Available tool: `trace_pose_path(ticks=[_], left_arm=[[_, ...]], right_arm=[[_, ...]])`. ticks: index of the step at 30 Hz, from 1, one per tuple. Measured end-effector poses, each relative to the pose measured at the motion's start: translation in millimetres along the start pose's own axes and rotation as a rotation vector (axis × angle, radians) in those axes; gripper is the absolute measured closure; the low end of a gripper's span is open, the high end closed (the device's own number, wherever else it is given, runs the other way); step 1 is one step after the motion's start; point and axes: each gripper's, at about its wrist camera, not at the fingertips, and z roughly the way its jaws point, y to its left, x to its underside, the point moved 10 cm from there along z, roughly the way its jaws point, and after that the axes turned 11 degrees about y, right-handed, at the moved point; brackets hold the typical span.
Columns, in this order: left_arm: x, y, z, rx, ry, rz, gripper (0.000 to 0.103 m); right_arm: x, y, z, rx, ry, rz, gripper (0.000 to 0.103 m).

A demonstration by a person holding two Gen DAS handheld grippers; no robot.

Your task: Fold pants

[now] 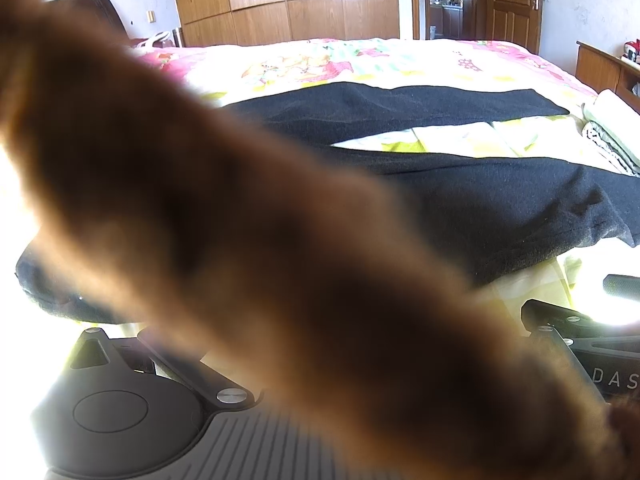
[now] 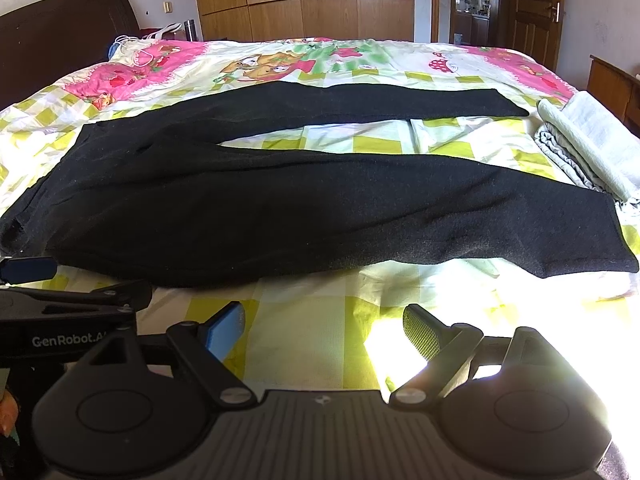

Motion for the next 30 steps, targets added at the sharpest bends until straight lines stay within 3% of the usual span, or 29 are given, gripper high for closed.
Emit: trace_pose_path(ticks=[30], left_arm=[[-3.3, -6.5, -8.6, 0.033, -0.037, 0.03, 0.0]], right_arm=[[0.1, -9.3, 1.8, 0.012, 0.01, 0.046, 0.011]])
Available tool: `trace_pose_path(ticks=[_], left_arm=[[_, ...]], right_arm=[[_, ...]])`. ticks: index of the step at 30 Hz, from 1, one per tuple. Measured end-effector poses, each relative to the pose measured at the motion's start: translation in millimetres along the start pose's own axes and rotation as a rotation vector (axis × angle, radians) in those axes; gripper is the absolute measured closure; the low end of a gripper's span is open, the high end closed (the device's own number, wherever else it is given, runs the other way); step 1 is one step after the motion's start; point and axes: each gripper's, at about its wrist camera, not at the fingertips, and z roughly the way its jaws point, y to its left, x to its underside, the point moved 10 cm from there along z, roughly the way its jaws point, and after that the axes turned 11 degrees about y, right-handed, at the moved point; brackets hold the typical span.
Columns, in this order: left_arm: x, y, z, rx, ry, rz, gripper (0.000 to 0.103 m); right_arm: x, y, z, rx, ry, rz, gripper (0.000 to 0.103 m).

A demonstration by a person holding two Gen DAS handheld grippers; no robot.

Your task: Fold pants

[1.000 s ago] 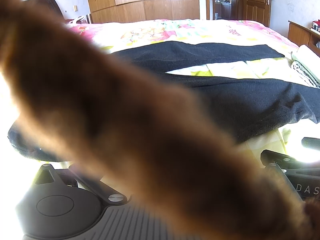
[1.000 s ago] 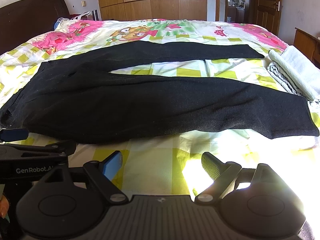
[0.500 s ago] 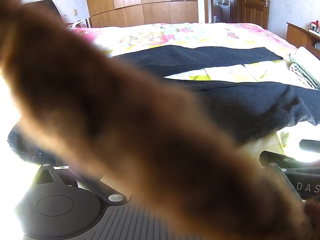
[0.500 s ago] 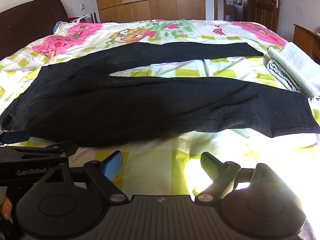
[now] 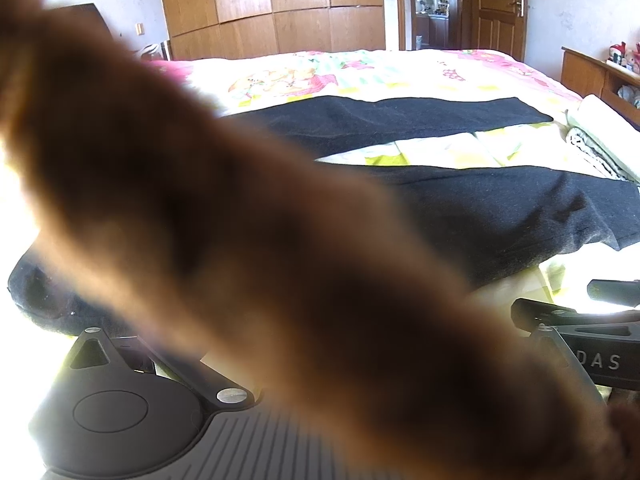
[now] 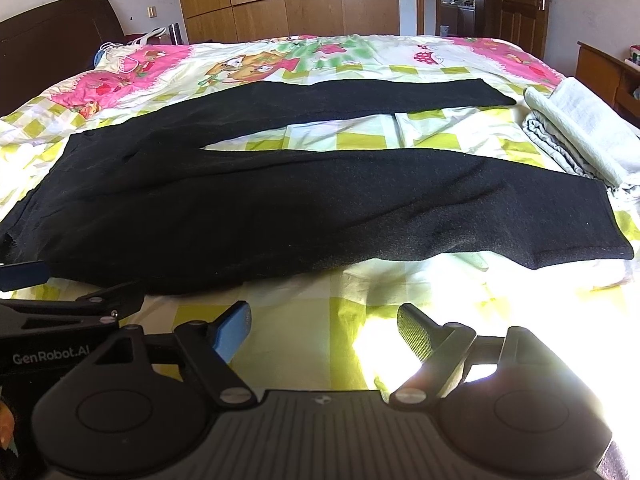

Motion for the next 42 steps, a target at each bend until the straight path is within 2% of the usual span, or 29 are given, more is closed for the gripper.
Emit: trace_pose_path(ticks=[9, 16, 23, 29, 32, 38, 42], left_arm=[[-2.3, -1.3, -2.3, -0.001, -0.006, 0.006, 0.0], [-4.0, -3.1, -7.4, 0.016, -0.02, 0.011, 0.0], [-13.9, -5.9, -20.9, 0.082, -0.064, -0.011, 0.0], [-29.4, -1.5, -32.0, 0.12, -0.102, -0.037, 0.0], [-35.1, 1.9, -30.5, 0.109, -0.106, -0.037, 0.0], [-39.5, -5.8, -12.7, 0.099, -0.062, -0.021, 0.0], [-48.5, -27.5, -3.8, 0.114, -0.049, 0.04, 0.0]], right_arm=[[-1.1, 0.4, -2.3, 0.001, -0.004, 0.004, 0.012], [-4.0, 0.0, -15.2, 0.045, -0.033, -0.015, 0.013], [-16.1, -0.7, -41.7, 0.106, -0.057, -0.017, 0.016], [-33.6, 2.8, -52.2, 0.099, -0.056, -0.003, 0.018], [-36.1, 3.0, -43.0, 0.074, -0.033, 0.004, 0.018], [-35.2, -12.8, -24.5, 0.023, 0.012, 0.062, 0.02], [-36.1, -38.8, -16.6, 0.019, 0.034, 0.128, 0.02]])
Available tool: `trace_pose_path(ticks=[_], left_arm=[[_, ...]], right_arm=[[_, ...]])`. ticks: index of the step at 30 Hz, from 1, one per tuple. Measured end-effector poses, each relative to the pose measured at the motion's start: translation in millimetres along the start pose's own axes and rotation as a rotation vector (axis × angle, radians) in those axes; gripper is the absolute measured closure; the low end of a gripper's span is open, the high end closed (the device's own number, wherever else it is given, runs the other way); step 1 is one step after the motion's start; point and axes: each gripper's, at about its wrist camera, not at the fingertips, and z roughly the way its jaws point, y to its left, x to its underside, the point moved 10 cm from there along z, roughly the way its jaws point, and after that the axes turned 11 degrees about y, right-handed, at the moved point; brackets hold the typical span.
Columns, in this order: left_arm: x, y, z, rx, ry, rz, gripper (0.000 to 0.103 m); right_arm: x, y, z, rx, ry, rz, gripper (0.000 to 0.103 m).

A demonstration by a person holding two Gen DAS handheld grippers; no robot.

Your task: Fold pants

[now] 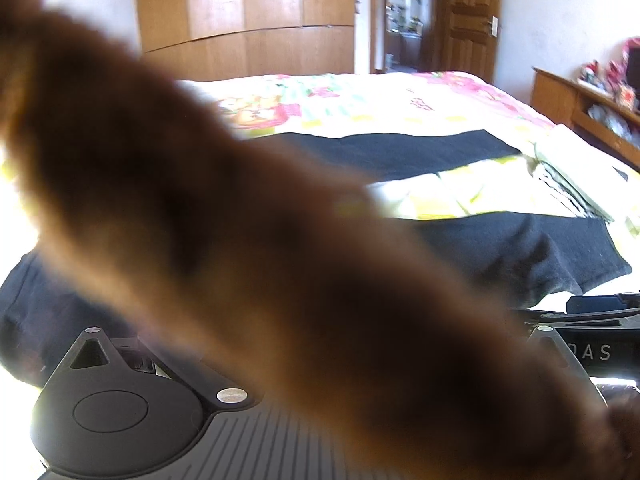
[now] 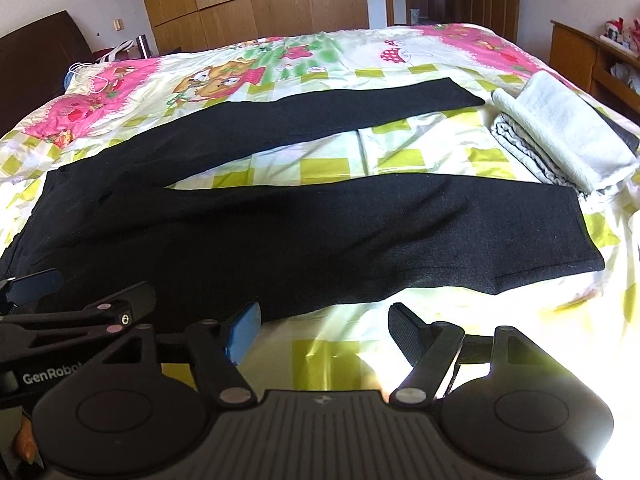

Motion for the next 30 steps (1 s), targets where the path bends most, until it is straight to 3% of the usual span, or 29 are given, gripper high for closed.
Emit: trace_pose_path(ticks=[8, 12, 17, 21, 24, 25, 26, 28, 30], left_arm=[[-30.8, -69.2, 26.6, 0.143, 0.001, 0.123, 0.0], [-43.6, -101.6, 37.6, 0.199, -0.016, 0.168, 0.0], [-46.7, -132.1, 54.2, 0.223, -0.009, 0.217, 0.0], [-44.7, -149.0, 65.2, 0.225, 0.003, 0.263, 0.0], [-43.8, -156.3, 68.7, 0.224, 0.012, 0.279, 0.0], [-43.8, -158.5, 69.6, 0.226, 0.015, 0.283, 0.0], [-44.0, -161.6, 70.8, 0.227, 0.018, 0.29, 0.0], [-43.7, -167.3, 74.0, 0.222, 0.024, 0.309, 0.0], [-44.9, -172.1, 75.9, 0.216, 0.03, 0.323, 0.0]], right_arm=[[-5.1, -104.2, -5.8, 0.063, -0.011, 0.212, 0.02], [-2.6, -159.9, -2.6, 0.049, -0.005, 0.371, 0.02], [-8.5, -207.5, 16.4, 0.018, -0.015, 0.527, 0.02], [-21.8, -226.4, 23.1, -0.026, -0.093, 0.592, 0.023], [-28.8, -238.1, 28.8, -0.041, -0.121, 0.65, 0.048], [-29.9, -241.3, 32.7, -0.046, -0.113, 0.653, 0.066], [-31.2, -242.0, 36.2, -0.071, -0.104, 0.656, 0.075], [-37.7, -245.9, 31.8, -0.137, -0.111, 0.674, 0.08], [-54.8, -251.2, 8.1, -0.14, -0.188, 0.641, 0.081]])
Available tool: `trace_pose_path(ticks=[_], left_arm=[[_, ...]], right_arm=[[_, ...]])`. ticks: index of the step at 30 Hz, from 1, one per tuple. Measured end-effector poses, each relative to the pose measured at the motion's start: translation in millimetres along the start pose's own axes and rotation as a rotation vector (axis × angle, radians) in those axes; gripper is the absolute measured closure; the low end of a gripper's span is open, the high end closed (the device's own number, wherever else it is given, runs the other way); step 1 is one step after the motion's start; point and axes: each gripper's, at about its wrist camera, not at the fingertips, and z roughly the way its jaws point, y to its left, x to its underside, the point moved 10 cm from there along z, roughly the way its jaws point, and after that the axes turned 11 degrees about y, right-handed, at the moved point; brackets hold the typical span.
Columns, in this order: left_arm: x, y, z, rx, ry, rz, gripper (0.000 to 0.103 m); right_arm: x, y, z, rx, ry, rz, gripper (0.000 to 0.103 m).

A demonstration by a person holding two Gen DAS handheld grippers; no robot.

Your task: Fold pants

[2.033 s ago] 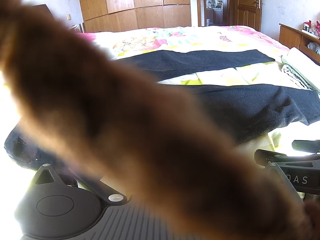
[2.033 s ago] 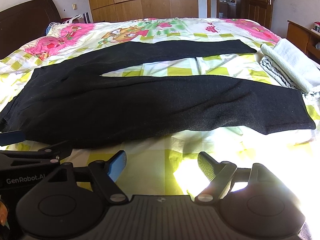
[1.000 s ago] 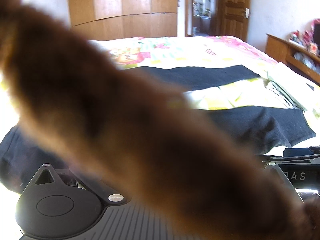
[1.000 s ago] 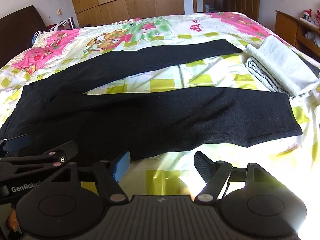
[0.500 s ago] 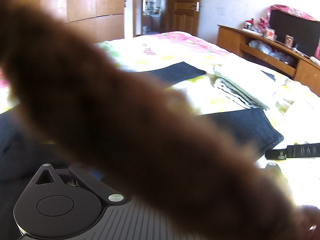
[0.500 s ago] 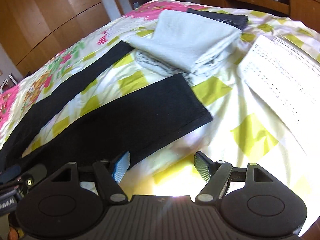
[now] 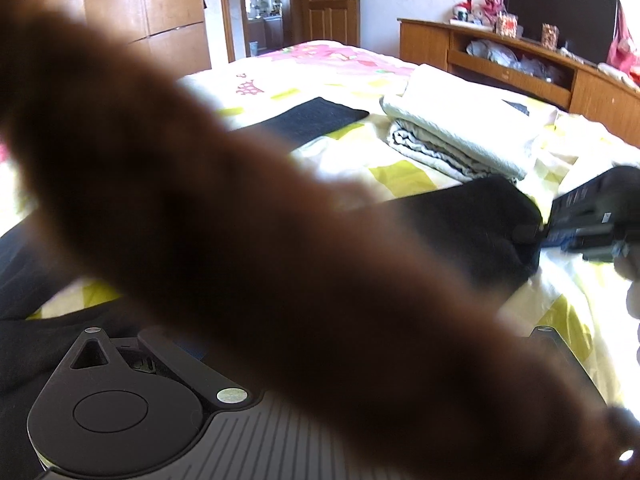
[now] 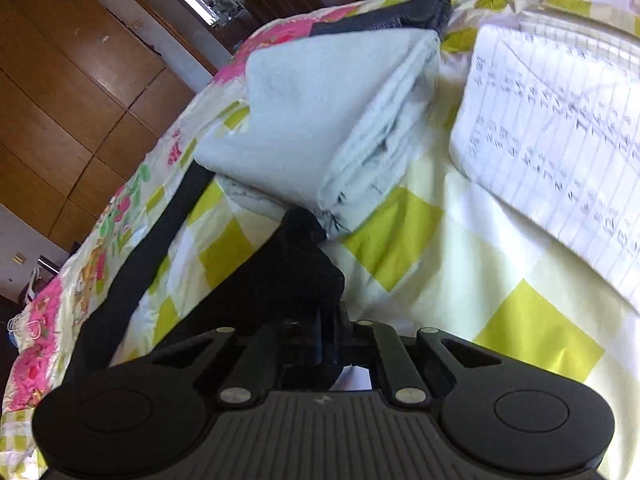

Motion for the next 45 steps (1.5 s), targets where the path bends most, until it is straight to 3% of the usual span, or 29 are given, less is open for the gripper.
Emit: trace_pose_path(ticks=[2, 4, 6, 8, 10, 13, 14, 17, 20, 22, 25, 29, 31, 35, 39, 41, 45], left_arm=[[-7.2, -4.4, -5.6, 0.007, -0.026, 0.002, 0.0], [-13.4, -9.5, -14.5, 0.029, -0.068, -0.002, 0.0], [-11.5, -14.9, -13.6, 0.052, -0.068, 0.008, 0.0], [1.9, -15.0, 1.8, 0.054, -0.003, 0.027, 0.0], [19.5, -3.7, 12.4, 0.059, 0.075, 0.021, 0.002], [31.0, 33.4, -7.6, 0.042, 0.045, -0.009, 0.003], [31.6, 49.7, -18.1, 0.029, 0.025, -0.015, 0.002], [31.3, 105.4, -50.8, -0.01, -0.042, -0.022, 0.001], [34.9, 177.3, -72.7, -0.137, -0.072, -0.007, 0.001], [37.0, 229.9, -83.0, -0.224, -0.076, 0.001, 0.001], [35.5, 313.9, -89.5, -0.333, -0.066, -0.013, 0.001], [36.1, 432.3, -76.3, -0.46, 0.017, -0.105, 0.006], [38.1, 479.4, -64.3, -0.482, 0.062, -0.156, 0.01], [38.0, 548.6, -42.8, -0.511, 0.102, -0.237, 0.011], [39.3, 582.4, -32.8, -0.49, 0.117, -0.289, 0.01], [42.6, 590.8, -26.2, -0.453, 0.141, -0.315, 0.01], [51.3, 596.0, -16.6, -0.431, 0.209, -0.289, 0.01]], right_arm=[[-17.0, 9.0, -24.6, -0.011, -0.083, -0.036, 0.083], [-18.6, 13.6, -23.4, 0.024, -0.06, -0.112, 0.083], [-9.5, 4.8, -3.9, 0.17, -0.005, -0.177, 0.082], [-0.1, -1.0, 1.8, 0.255, 0.033, -0.214, 0.08], [1.9, 2.2, -16.3, 0.306, -0.024, -0.238, 0.076], [6.7, 24.4, -48.5, 0.422, -0.127, -0.366, 0.075], [9.9, 36.7, -54.7, 0.423, -0.141, -0.413, 0.074], [29.7, 107.9, -47.1, 0.277, -0.093, -0.621, 0.072], [62.6, 206.7, 1.9, 0.076, 0.044, -0.872, 0.071], [86.9, 270.9, 47.5, -0.034, 0.183, -1.049, 0.069], [109.5, 362.2, 120.8, -0.099, 0.253, -1.317, 0.066], [126.0, 451.3, 212.4, -0.166, 0.293, -1.509, 0.061], [132.4, 476.7, 249.6, -0.197, 0.363, -1.542, 0.057], [142.7, 500.1, 290.4, -0.173, 0.39, -1.667, 0.052], [144.3, 507.3, 321.3, -0.134, 0.46, -1.69, 0.049], [147.1, 502.0, 334.7, -0.106, 0.543, -1.694, 0.046], [153.1, 491.8, 351.2, -0.08, 0.603, -1.674, 0.045]])
